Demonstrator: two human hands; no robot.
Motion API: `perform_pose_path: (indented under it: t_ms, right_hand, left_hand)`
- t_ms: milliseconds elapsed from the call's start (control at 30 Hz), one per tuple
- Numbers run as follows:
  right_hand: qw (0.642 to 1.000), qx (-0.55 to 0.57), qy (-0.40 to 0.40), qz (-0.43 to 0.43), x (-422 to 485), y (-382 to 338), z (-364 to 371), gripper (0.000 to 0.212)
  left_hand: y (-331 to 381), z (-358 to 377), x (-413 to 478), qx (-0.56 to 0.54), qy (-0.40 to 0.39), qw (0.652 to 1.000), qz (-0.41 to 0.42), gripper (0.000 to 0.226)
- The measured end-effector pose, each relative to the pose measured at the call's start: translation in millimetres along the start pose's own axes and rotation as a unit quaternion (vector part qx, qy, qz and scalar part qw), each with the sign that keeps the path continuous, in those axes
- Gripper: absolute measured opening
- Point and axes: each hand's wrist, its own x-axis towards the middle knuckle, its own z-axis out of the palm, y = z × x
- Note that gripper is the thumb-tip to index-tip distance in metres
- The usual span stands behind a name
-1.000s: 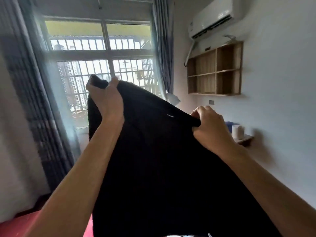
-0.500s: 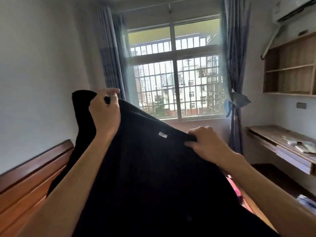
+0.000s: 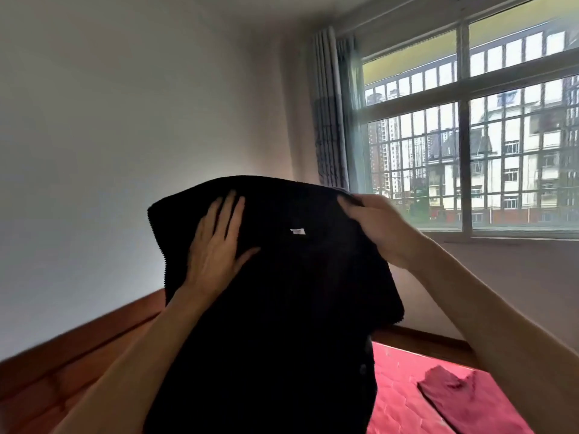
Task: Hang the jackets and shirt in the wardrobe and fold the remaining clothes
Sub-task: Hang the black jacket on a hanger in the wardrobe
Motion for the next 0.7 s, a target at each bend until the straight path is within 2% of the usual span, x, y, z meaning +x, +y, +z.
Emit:
perform_pose_path:
  t_ms: [67, 100, 167, 200, 300, 400, 500, 600, 700]
  right_hand:
    - [1.0, -0.004, -0.013, -0.018, 13, -6, 4, 0.021]
    - [1.0, -0.005, -0.017, -0.021, 19, -6, 5, 0.019]
    - [0.999, -0.004, -0.028, -0.02, 26, -1, 5, 0.015]
    - [0.999, -0.009, -0.034, -0.015, 28, 4, 6, 0.014]
    - [0.995, -0.085, -0.032, -0.03, 37, 29, 5, 0.013]
    - [0.981, -0.19, 0.018, -0.044, 51, 61, 11, 0.038]
    - [0.969, -0.246, -0.006, -0.026, 52, 85, 33, 0.033]
    - [0.979, -0.185, -0.09, -0.002, 45, 101, 65, 0.033]
    - [0.983, -0.127, -0.133, -0.006, 32, 111, 91, 0.031]
  left_hand:
    - [-13, -5, 6, 0.066, 0.029, 0.997, -0.033, 0.085]
    - [-20, -7, 7, 0.086, 0.03, 0.995, -0.035, 0.07]
    - [-28, -11, 4, 0.065, 0.036, 0.997, -0.029, 0.036]
    - [-32, -14, -1, 0.044, 0.04, 0.998, -0.037, 0.029]
    - [-43, -31, -13, -0.013, 0.033, 0.997, -0.068, 0.031]
    - [-51, -58, -22, -0.055, 0.015, 0.993, -0.105, 0.031]
    - [-51, -84, -34, -0.073, -0.015, 0.99, -0.116, 0.037]
    - [-60, -114, -44, -0.101, -0.088, 0.979, -0.155, 0.04]
    - [-75, -153, -58, -0.137, -0.217, 0.953, -0.158, 0.043]
